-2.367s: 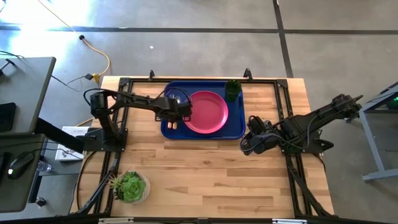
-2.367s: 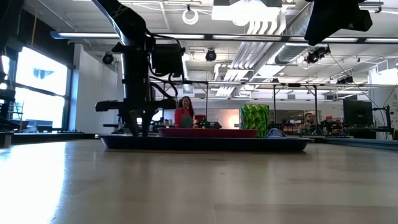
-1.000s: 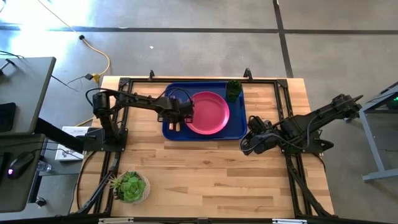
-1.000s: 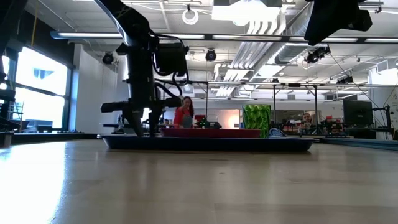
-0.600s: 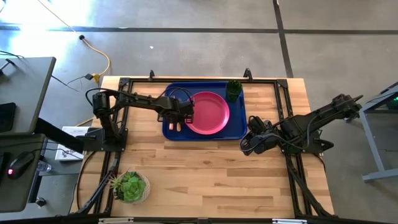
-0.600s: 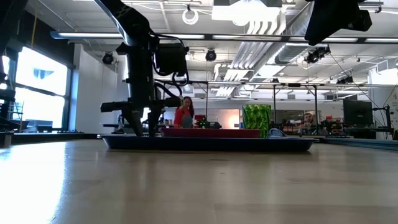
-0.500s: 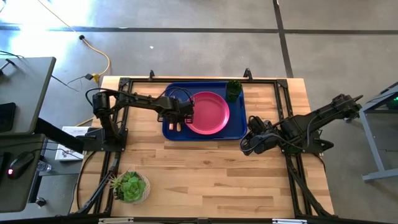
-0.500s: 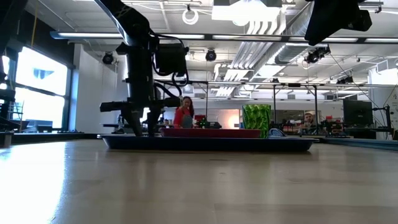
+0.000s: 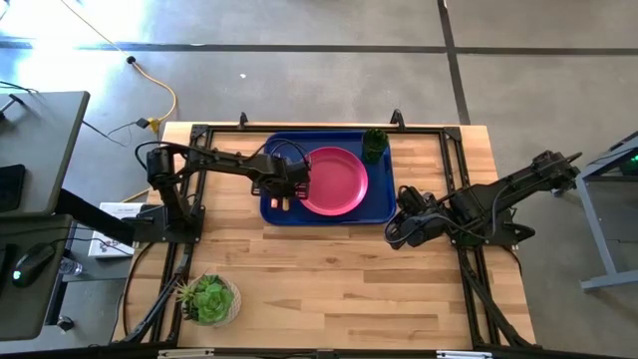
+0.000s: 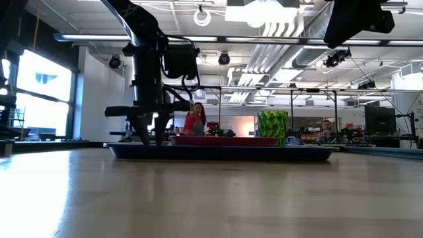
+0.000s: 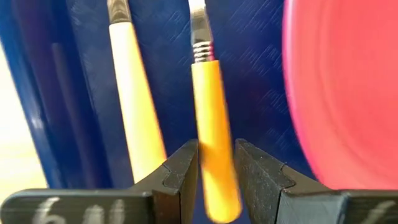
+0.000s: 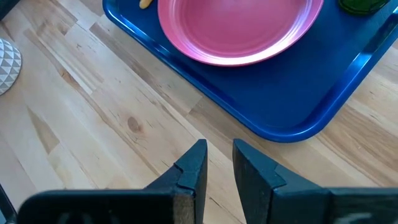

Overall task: Pick and place plate/cup/fork/spoon on tray
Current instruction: Put the yellow spoon between the fork and plate on the blue serving tray, then return to Home Position

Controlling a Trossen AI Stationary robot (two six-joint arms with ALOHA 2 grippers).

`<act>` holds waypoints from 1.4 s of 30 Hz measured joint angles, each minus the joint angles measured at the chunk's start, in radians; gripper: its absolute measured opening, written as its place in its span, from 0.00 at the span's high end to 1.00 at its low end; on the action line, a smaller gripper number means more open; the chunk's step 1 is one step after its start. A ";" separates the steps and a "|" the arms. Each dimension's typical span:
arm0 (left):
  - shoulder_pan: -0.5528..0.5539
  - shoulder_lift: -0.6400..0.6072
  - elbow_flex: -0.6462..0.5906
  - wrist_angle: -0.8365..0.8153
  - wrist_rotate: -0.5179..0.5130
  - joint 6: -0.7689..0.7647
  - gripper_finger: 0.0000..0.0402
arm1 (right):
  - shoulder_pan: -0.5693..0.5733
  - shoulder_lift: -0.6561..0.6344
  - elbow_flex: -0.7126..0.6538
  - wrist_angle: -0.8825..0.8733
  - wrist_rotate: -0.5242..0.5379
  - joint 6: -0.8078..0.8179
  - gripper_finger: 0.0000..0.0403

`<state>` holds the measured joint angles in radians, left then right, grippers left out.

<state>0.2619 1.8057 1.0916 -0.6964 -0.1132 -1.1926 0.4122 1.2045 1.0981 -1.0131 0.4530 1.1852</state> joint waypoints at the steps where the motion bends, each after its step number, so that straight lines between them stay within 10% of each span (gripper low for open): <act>1: 0.000 -0.001 0.000 -0.004 0.000 0.000 0.76 | 0.000 0.000 0.000 0.000 0.000 0.000 0.84; 22: 0.001 -0.082 0.000 -0.016 0.000 0.024 0.76 | 0.000 0.000 0.000 0.000 0.001 0.000 0.84; 42: -0.214 -0.618 -0.001 0.064 0.044 0.452 0.76 | -0.004 0.000 0.000 0.062 0.107 -0.020 0.84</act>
<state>0.0478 1.1882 1.0908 -0.6325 -0.0692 -0.7402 0.4085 1.2045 1.0977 -0.9510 0.5595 1.1653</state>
